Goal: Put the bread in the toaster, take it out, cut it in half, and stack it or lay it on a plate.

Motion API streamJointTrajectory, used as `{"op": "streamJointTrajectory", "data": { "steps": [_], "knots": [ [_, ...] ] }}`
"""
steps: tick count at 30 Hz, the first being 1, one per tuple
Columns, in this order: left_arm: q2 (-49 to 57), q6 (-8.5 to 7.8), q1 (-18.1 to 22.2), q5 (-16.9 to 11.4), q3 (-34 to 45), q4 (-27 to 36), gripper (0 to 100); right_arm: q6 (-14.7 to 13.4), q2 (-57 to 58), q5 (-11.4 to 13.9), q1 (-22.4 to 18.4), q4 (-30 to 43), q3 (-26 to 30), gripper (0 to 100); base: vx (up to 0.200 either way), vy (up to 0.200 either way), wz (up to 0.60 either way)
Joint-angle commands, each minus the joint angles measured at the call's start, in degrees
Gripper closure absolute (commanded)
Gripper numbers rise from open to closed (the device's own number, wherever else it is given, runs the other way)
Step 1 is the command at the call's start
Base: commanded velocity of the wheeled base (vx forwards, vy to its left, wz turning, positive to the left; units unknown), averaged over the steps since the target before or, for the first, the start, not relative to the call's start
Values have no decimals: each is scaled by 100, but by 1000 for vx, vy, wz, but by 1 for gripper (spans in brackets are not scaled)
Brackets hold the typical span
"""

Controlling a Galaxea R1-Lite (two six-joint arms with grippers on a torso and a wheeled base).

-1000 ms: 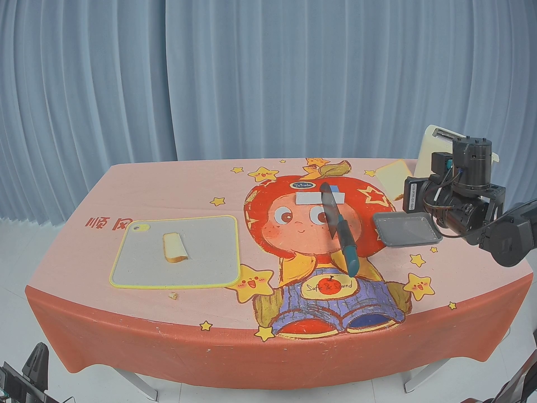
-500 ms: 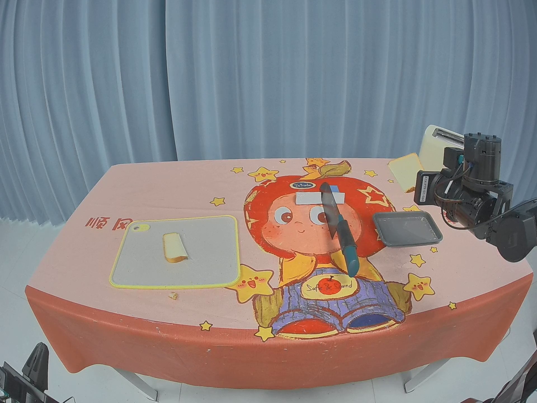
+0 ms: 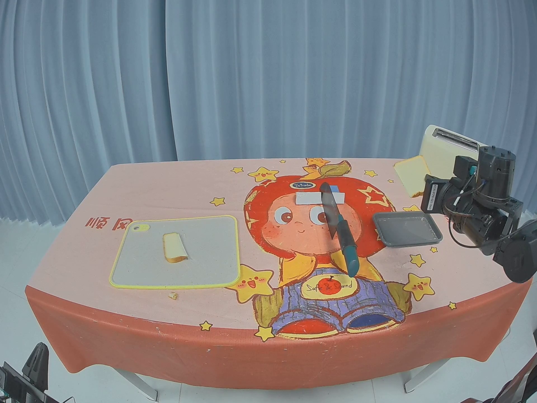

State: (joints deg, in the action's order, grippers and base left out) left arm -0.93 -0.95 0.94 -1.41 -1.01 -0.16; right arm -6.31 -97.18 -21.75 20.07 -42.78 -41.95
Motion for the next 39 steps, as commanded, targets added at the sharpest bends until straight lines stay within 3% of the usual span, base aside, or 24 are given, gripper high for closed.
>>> {"op": "streamJointTrajectory", "data": {
  "steps": [1, 12, 24, 39],
  "knots": [
    [93, 7, 3, 1, 101, -2, 100, 78, -20, 4, 50, -117, 240, 100, 0, 0, 0],
    [93, 7, 3, 1, 101, -2, 100, 69, -292, 83, -222, -134, 178, 100, 0, 0, 0],
    [93, 7, 3, 1, 101, -2, 100, 16, -319, 206, -249, -90, 196, 100, 0, 0, 0],
    [93, -2, 3, 1, 101, -2, 100, -1, -1154, 417, -548, -108, 125, 100, 0, 0, 0]
  ]
}}
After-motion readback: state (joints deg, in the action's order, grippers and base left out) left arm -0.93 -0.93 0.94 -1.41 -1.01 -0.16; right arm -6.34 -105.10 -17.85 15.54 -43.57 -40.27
